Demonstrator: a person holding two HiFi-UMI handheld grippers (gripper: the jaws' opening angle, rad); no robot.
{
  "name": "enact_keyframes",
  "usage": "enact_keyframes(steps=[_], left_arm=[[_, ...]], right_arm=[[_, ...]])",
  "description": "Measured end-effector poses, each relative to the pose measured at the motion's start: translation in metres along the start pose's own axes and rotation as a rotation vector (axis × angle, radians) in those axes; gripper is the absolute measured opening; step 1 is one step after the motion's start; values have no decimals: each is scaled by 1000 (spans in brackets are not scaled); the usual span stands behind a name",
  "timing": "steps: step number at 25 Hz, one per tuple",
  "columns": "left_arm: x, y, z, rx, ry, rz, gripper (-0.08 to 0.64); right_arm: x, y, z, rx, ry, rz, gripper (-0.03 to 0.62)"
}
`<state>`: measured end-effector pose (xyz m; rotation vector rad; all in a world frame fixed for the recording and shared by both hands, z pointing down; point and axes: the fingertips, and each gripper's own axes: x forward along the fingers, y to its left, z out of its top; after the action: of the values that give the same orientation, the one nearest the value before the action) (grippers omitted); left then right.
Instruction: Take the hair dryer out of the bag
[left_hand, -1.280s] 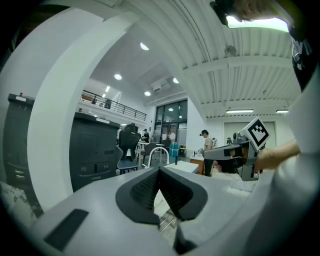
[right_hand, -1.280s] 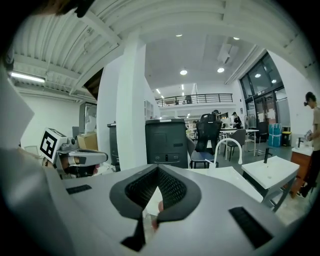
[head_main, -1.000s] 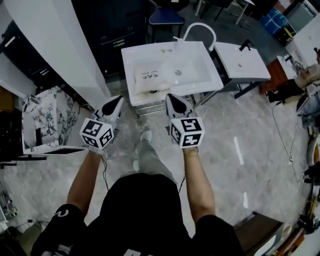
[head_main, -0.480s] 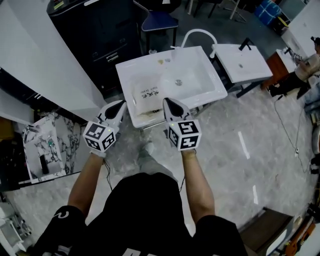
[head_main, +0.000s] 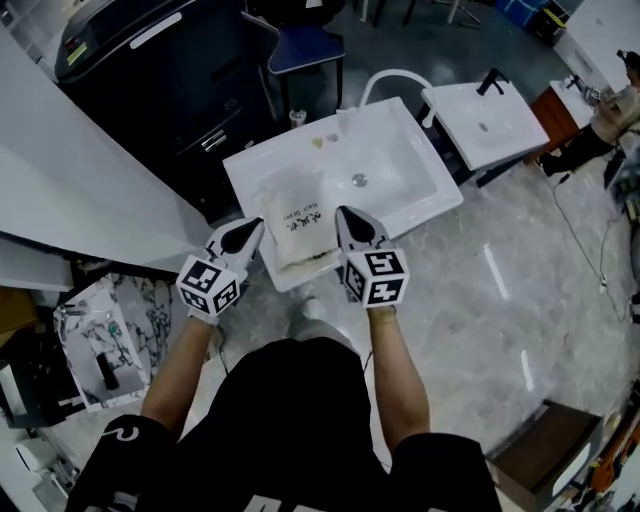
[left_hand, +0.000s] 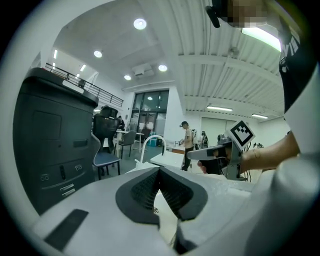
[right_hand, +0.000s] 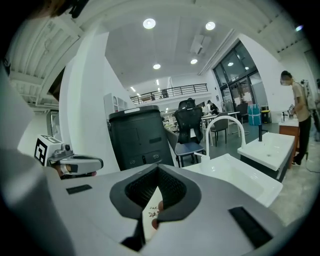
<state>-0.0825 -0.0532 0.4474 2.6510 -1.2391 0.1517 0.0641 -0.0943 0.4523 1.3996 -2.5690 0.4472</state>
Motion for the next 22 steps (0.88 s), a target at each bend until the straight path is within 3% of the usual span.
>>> enact_keyframes(steps=[12,22], left_arm=[[29,21,-10,-7,29,-57,-3],[59,14,-28,12,77,-196,-3]], right_arm=[[17,-28,0,35,8,-66,-11],[-4,-51,-18,91,-29,-180,-11]])
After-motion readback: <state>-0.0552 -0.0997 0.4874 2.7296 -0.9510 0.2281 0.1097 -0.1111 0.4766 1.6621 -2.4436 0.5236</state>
